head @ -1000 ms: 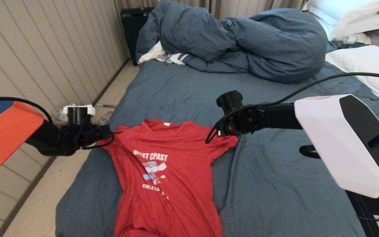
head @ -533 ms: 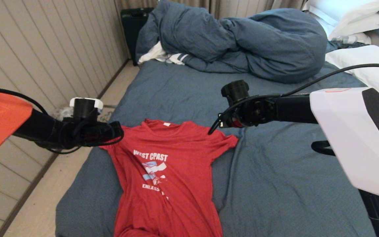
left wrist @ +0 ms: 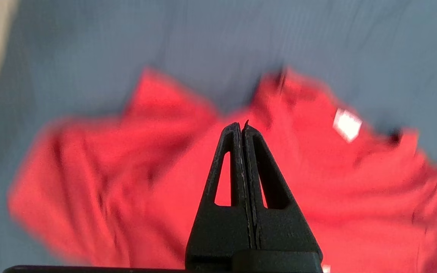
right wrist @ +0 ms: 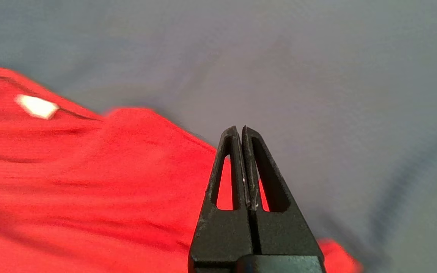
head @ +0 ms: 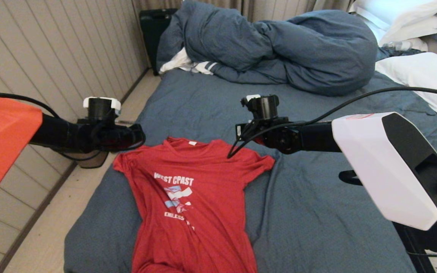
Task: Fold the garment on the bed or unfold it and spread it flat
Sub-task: Unford the red T-shirt
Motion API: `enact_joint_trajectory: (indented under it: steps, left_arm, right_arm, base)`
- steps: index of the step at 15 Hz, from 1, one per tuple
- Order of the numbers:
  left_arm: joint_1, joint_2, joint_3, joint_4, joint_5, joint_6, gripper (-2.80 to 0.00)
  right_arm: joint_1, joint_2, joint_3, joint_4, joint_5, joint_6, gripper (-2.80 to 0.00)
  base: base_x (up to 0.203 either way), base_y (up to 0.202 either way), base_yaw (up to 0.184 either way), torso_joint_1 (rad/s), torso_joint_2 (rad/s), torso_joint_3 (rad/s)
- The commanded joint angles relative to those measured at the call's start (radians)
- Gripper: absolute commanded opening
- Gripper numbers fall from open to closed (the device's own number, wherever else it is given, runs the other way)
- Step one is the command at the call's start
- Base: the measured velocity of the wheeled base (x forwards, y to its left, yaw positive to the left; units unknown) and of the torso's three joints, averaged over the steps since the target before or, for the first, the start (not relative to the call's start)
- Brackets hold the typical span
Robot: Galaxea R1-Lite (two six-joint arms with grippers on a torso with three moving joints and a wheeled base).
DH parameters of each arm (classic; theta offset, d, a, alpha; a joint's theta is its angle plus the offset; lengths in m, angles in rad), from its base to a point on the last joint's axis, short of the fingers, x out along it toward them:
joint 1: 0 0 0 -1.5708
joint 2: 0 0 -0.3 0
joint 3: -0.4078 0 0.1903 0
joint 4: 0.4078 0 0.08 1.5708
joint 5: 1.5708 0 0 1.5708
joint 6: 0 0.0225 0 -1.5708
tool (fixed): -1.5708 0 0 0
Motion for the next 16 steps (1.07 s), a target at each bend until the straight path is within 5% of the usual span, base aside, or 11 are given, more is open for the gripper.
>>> enact_joint_trajectory:
  steps: [1,7,12,15,16]
  left_arm:
    - [-0.001,0.061,-0.082,0.003,0.003,0.013,-2.8]
    - [-0.052,0.119,-0.138,0.032,0.118,0.076,-2.8]
    - [-0.083,0.232,-0.239,-0.016,0.228,0.095,-2.8]
    - [-0.086,0.302,-0.304,-0.042,0.292,0.116,-2.8]
    - [-0.086,0.31,-0.313,-0.043,0.3,0.117,-2.8]
  right_arm:
    - [0.007,0.022,0.001,-0.009,0.03,0.007,-2.8]
    - [0.007,0.094,0.001,-0.05,0.155,0.052,-2.8]
    - [0.009,0.163,0.001,-0.14,0.172,0.047,-2.8]
    - [0.012,0.171,0.0,-0.14,0.166,-0.024,-2.8]
    - [0.017,0.172,-0.001,-0.15,0.161,-0.035,0.0]
  base:
    - [0.0,0.0,0.0,0.0,0.0,0.0]
    - [0.0,0.0,0.0,0.0,0.0,0.0]
    - [0.0,0.0,0.0,0.0,0.0,0.0]
    - [0.0,0.0,0.0,0.0,0.0,0.0]
    - [0.0,0.0,0.0,0.0,0.0,0.0]
